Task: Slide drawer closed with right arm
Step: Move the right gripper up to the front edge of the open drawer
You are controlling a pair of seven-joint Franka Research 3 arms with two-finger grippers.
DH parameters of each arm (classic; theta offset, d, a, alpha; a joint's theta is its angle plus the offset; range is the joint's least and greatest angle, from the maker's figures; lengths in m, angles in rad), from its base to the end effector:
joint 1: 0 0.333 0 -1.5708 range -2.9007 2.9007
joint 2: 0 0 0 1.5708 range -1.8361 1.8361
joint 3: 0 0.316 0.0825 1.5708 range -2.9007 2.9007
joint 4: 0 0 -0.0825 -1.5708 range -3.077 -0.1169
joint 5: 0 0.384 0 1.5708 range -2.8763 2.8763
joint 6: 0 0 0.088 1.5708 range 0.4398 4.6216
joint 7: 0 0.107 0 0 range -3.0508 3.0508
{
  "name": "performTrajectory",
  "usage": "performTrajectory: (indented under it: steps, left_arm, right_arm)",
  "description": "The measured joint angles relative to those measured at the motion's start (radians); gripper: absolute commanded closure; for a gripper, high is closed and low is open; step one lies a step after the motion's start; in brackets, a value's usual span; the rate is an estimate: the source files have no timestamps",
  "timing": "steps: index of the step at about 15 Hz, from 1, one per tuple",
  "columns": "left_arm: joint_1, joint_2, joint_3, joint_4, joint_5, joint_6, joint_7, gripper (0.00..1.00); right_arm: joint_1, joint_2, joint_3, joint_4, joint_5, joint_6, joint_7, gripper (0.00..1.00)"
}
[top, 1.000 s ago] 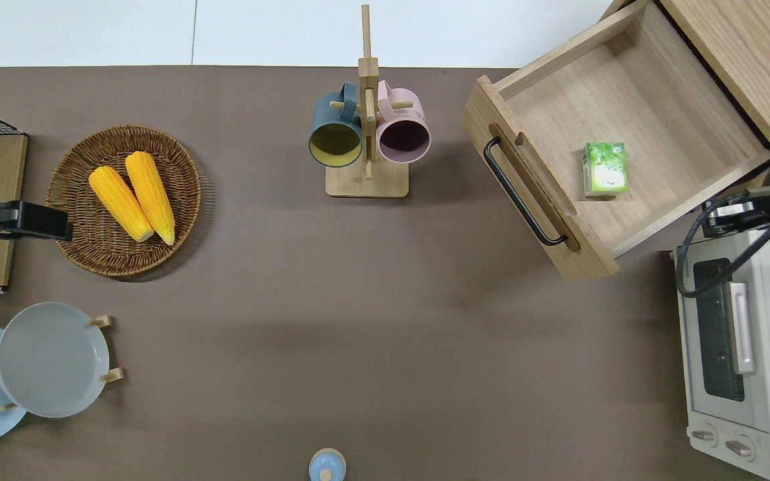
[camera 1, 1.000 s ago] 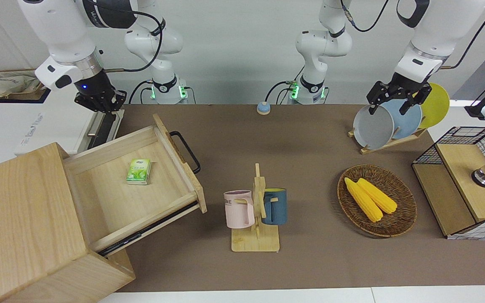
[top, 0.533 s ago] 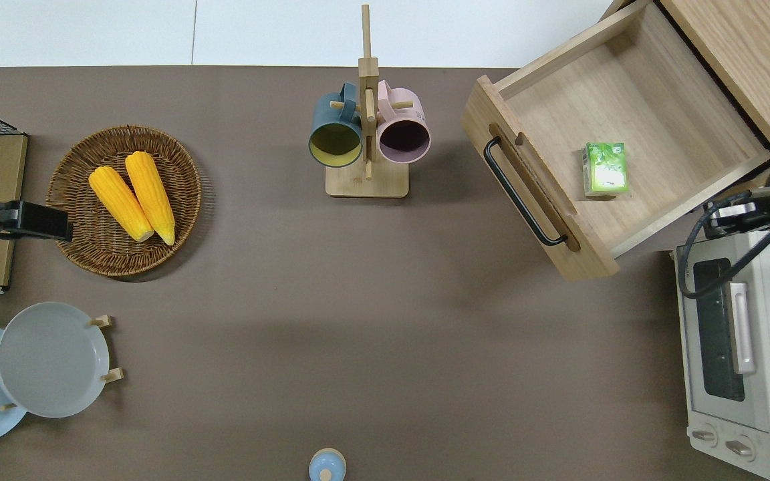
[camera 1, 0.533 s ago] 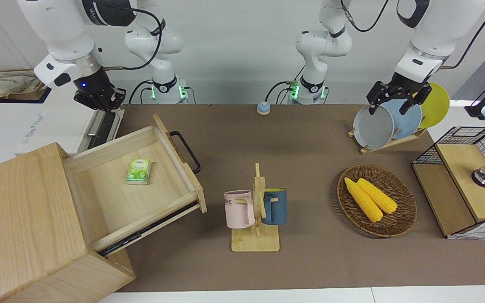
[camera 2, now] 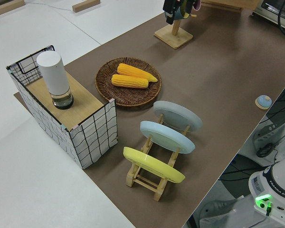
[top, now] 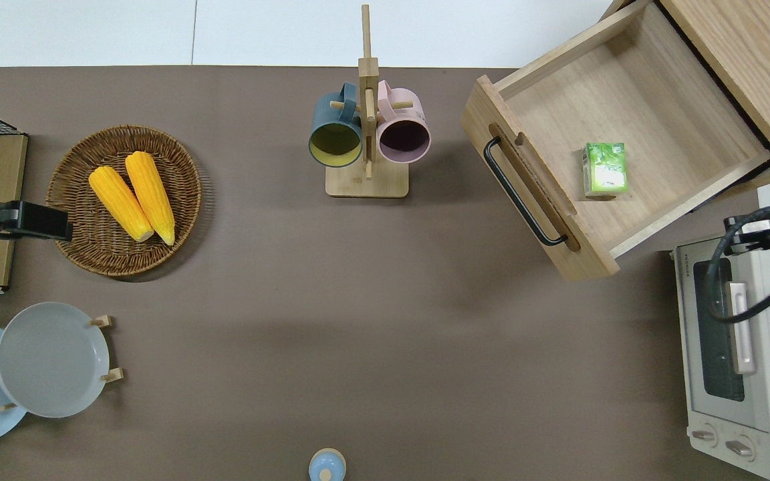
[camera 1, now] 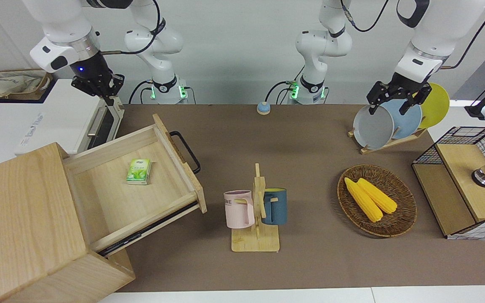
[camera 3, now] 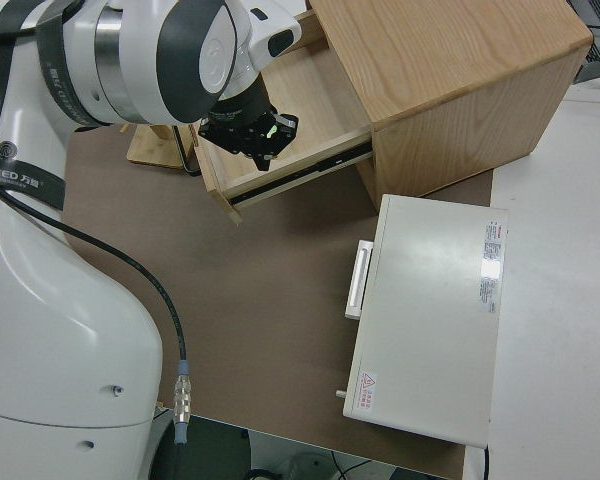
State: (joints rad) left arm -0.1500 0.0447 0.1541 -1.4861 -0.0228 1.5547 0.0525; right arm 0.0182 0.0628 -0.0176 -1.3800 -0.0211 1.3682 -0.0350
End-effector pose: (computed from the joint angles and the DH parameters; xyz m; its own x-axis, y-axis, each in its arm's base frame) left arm 0.5673 -0.0023 0.6382 0.9985 -0.0491 0.0252 -0.0494 -0.9987 0.0146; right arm 0.5523 -0.0019 0.6608 0.9967 0.0313 -0.0752 0.0328 -0.9993 0.0194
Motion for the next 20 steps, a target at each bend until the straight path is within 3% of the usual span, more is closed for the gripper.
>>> performTrajectory:
  steps: [3,6,9,12,16,20]
  left_arm:
    - [0.000,0.000,0.000,0.000,0.000,0.000,0.000,0.00]
    - [0.000,0.000,0.000,0.000,0.000,0.000,0.000,0.00]
    - [0.000,0.000,0.000,0.000,0.000,0.000,0.000,0.00]
    - [0.000,0.000,0.000,0.000,0.000,0.000,0.000,0.00]
    - [0.000,0.000,0.000,0.000,0.000,0.000,0.000,0.00]
    - [0.000,0.000,0.000,0.000,0.000,0.000,0.000,0.00]
  right_arm:
    - [0.003,-0.019,0.009,0.000,0.000,-0.021,0.016,1.000]
    - [0.034,-0.021,0.026,0.012,0.001,-0.022,0.118,1.000]
    - [0.103,-0.022,0.031,0.029,0.011,-0.022,0.261,1.000]
    - [0.127,-0.022,0.043,0.047,0.062,-0.015,0.382,1.000]
    - [0.203,-0.010,0.049,0.050,0.085,0.068,0.577,1.000]
    - [0.299,0.050,0.052,0.048,0.085,0.161,0.774,1.000]
